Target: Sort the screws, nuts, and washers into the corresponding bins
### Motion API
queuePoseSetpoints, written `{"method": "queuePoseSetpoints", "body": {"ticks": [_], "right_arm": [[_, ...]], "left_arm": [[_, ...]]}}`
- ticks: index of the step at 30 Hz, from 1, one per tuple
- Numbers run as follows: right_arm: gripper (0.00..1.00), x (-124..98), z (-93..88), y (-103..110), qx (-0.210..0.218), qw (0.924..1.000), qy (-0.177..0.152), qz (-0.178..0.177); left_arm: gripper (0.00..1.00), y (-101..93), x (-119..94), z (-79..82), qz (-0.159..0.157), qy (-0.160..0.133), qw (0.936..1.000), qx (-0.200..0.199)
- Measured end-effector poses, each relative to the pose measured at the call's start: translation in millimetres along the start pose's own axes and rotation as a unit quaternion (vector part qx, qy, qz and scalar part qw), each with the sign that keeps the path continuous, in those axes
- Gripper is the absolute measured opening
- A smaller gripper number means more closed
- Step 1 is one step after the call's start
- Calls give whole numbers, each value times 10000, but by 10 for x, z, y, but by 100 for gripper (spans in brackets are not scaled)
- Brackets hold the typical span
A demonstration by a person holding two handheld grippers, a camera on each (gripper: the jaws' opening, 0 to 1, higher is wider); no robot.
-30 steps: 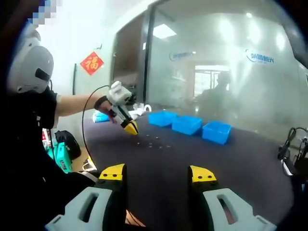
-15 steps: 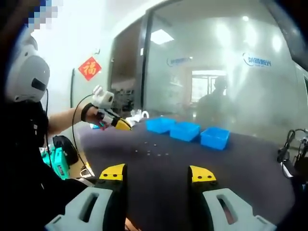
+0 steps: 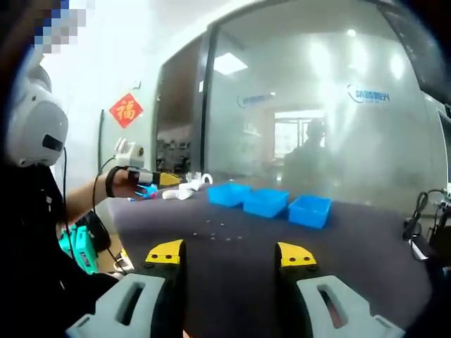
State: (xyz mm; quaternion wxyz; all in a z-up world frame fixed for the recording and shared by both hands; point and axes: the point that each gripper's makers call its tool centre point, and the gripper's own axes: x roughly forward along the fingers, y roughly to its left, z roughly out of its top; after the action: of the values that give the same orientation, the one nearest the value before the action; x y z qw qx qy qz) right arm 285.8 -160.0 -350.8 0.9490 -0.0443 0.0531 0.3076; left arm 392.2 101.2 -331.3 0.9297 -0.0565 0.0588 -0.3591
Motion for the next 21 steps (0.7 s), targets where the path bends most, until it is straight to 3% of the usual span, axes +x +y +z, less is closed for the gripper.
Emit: {"method": "queuePoseSetpoints", "body": {"ticks": [5,12,21], "right_arm": [[45,7,7,7,-2,10000,-5,-4],[45,11,12,5,16,10000,-18,-14],[45,13,21,20,25,10000,-48,5]], "left_arm": [[5,53,15,31,56,-8,10000,62],[5,155,48,196,137,-162,9997,100],[5,539,231,413,485,-292,9982,221]]}}
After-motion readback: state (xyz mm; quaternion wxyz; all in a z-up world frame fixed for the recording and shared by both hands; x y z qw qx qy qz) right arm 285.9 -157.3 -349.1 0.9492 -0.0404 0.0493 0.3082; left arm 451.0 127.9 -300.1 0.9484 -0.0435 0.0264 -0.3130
